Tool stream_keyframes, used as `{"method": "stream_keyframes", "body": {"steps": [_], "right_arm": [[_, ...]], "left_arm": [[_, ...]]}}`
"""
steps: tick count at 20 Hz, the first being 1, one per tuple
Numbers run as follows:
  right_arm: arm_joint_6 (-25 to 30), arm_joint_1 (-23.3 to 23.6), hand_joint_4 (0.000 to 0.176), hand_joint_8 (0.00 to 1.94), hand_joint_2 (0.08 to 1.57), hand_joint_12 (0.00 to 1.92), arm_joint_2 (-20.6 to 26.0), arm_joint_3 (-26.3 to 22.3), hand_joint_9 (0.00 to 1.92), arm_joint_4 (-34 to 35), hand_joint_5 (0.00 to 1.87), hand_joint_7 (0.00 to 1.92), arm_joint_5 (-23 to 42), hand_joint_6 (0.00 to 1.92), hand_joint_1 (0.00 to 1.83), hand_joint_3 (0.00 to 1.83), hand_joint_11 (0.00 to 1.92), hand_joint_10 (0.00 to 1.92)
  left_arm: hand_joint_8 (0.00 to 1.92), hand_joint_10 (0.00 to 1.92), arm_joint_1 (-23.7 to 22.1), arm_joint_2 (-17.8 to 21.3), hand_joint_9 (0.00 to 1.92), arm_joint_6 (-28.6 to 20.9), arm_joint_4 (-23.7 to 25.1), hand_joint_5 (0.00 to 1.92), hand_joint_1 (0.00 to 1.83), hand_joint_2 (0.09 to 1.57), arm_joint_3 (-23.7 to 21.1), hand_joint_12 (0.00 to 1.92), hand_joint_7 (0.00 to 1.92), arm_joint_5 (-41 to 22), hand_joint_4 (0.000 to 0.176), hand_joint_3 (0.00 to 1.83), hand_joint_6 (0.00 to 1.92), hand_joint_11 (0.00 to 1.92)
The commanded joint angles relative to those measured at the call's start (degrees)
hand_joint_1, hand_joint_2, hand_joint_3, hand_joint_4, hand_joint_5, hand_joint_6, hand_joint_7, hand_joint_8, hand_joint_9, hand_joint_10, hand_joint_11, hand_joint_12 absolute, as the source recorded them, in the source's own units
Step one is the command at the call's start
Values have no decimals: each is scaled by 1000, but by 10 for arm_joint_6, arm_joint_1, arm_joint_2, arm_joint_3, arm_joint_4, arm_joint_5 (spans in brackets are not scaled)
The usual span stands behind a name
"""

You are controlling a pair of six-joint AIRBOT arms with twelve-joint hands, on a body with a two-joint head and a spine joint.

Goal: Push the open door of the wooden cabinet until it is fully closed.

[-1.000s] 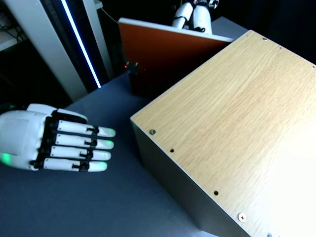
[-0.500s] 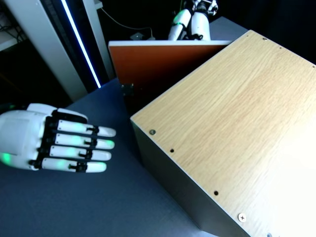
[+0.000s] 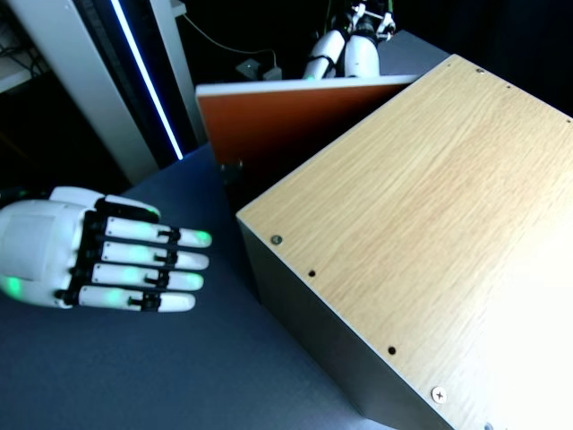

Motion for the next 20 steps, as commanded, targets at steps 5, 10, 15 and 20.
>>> {"method": "stream_keyframes", "body": {"steps": [5,10,15,20], "right_arm": [[6,6,0,0,1443,517,1,4,357,17,435,416,79,4,616,0,98,1],[6,6,0,7,1440,520,1,4,380,17,444,444,80,4,639,0,119,6],[6,6,0,1,1443,519,1,4,374,17,442,438,80,0,630,0,104,1],[6,6,0,0,1445,526,1,4,356,17,435,415,80,0,591,3,76,0]], "left_arm": [[1,0,-55,-26,115,-3,33,201,75,1546,17,7,191,-19,0,1,2,66],[3,3,-76,-43,124,-3,36,185,161,1514,34,20,197,1,0,0,1,93],[9,9,-94,-54,145,-3,30,164,75,1505,46,34,180,10,0,0,8,125],[0,0,-102,-55,149,-3,11,183,176,1478,54,32,189,16,0,0,0,141]]}}
